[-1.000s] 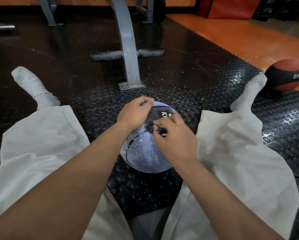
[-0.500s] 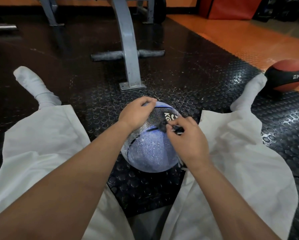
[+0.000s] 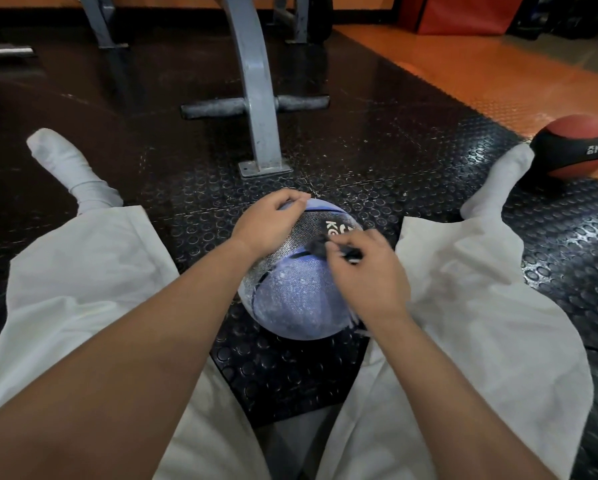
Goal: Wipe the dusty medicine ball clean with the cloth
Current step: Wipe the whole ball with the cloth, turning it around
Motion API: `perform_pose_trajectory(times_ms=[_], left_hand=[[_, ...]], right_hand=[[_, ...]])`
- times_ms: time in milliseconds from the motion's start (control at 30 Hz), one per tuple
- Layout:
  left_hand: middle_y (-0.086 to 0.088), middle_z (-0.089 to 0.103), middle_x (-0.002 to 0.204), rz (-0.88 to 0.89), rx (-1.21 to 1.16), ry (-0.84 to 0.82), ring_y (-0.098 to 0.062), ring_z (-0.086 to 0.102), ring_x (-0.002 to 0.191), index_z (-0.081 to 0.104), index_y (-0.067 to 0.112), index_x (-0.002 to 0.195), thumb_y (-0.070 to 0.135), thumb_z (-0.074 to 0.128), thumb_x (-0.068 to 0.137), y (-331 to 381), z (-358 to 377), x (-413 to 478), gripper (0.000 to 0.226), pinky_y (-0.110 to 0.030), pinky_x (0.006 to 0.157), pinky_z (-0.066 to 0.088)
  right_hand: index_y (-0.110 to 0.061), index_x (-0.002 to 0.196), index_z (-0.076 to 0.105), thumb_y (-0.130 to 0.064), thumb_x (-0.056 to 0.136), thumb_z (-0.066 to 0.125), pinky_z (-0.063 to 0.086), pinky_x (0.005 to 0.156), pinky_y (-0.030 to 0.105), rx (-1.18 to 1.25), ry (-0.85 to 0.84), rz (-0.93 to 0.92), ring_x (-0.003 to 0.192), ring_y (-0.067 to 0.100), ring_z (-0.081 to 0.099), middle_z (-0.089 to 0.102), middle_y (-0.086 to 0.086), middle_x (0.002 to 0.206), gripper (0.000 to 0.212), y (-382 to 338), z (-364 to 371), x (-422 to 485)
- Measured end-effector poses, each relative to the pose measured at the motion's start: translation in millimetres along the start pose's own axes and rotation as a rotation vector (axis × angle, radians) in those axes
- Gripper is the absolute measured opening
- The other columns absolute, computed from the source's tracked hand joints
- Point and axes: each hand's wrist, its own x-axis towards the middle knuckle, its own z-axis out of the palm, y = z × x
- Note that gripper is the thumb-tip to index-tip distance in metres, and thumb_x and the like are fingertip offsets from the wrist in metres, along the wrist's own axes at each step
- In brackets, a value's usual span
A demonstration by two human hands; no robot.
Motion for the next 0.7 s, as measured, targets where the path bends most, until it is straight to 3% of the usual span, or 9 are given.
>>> perform_pose_trajectory(times_ms=[100, 167, 233, 300, 433, 567, 700], left_hand=[[0.025, 0.059, 0.092, -0.012, 0.018, -0.004, -0.003, 0.054, 0.083, 0.064, 0.043, 0.109, 0.046, 0.049, 0.097, 3.5, 0.3, -0.4, 0.019, -0.026, 0.073, 0.040], [0.023, 0.060, 0.084, -0.006, 0.026, 0.021, -0.004, 0.053, 0.075, 0.064, 0.044, 0.106, 0.045, 0.049, 0.097, 5.9, 3.1, -1.8, 0.018, -0.027, 0.067, 0.039], [0.014, 0.068, 0.088, 0.009, 0.028, 0.048, -0.012, 0.060, 0.076, 0.064, 0.048, 0.097, 0.043, 0.050, 0.096, 6.9, 6.1, -3.3, 0.015, -0.033, 0.073, 0.045], [0.007, 0.072, 0.097, 0.022, 0.032, 0.048, -0.019, 0.064, 0.080, 0.063, 0.051, 0.090, 0.041, 0.049, 0.096, 6.1, 7.3, -4.7, 0.018, -0.039, 0.081, 0.049], [0.010, 0.069, 0.113, 0.032, 0.013, -0.007, -0.017, 0.063, 0.105, 0.060, 0.054, 0.086, 0.040, 0.037, 0.087, 6.6, 4.9, -6.2, 0.027, -0.042, 0.098, 0.045], [0.015, 0.065, 0.117, 0.074, -0.087, -0.085, -0.011, 0.059, 0.112, 0.060, 0.054, 0.086, 0.033, 0.033, 0.084, 3.7, 5.5, -5.1, 0.035, -0.043, 0.103, 0.043], [0.013, 0.067, 0.116, 0.094, -0.183, -0.133, -0.015, 0.060, 0.114, 0.068, 0.049, 0.086, 0.029, 0.038, 0.081, 0.0, 2.9, 1.7, 0.036, -0.046, 0.105, 0.042]], right_hand=[[-0.039, 0.072, 0.062, -0.026, 0.086, 0.067, 0.051, 0.084, 0.033, 0.217, 0.014, 0.216, 0.084, 0.011, 0.062, 0.066, -0.003, 0.097, 0.019, 13.7, -4.9, 2.0], [-0.037, 0.074, 0.065, -0.026, 0.085, 0.067, 0.051, 0.085, 0.034, 0.238, 0.043, 0.250, 0.084, 0.012, 0.064, 0.067, -0.002, 0.097, 0.016, 14.1, -3.5, -0.6], [-0.032, 0.087, 0.072, -0.025, 0.085, 0.067, 0.050, 0.083, 0.031, 0.173, 0.053, 0.213, 0.088, 0.014, 0.063, 0.063, -0.006, 0.097, 0.008, 10.5, 0.4, -5.3], [-0.030, 0.098, 0.073, -0.029, 0.085, 0.067, 0.049, 0.079, 0.029, 0.048, 0.013, 0.114, 0.090, 0.015, 0.062, 0.060, -0.008, 0.099, 0.014, 3.4, 3.0, -10.7], [-0.030, 0.099, 0.073, -0.040, 0.086, 0.067, 0.048, 0.068, 0.031, -0.173, -0.011, -0.143, 0.086, 0.022, 0.063, 0.059, -0.002, 0.098, 0.018, -9.9, 2.6, 0.0], [-0.034, 0.110, 0.069, -0.045, 0.091, 0.057, 0.046, 0.075, 0.034, -0.391, -0.103, -0.163, 0.100, 0.025, 0.055, 0.054, 0.001, 0.107, 0.024, -23.2, 2.5, 39.3], [-0.036, 0.112, 0.069, -0.041, 0.093, 0.057, 0.044, 0.080, 0.037, -0.422, -0.151, -0.193, 0.106, 0.025, 0.048, 0.054, -0.001, 0.111, 0.023, -30.3, 2.6, 50.3]])
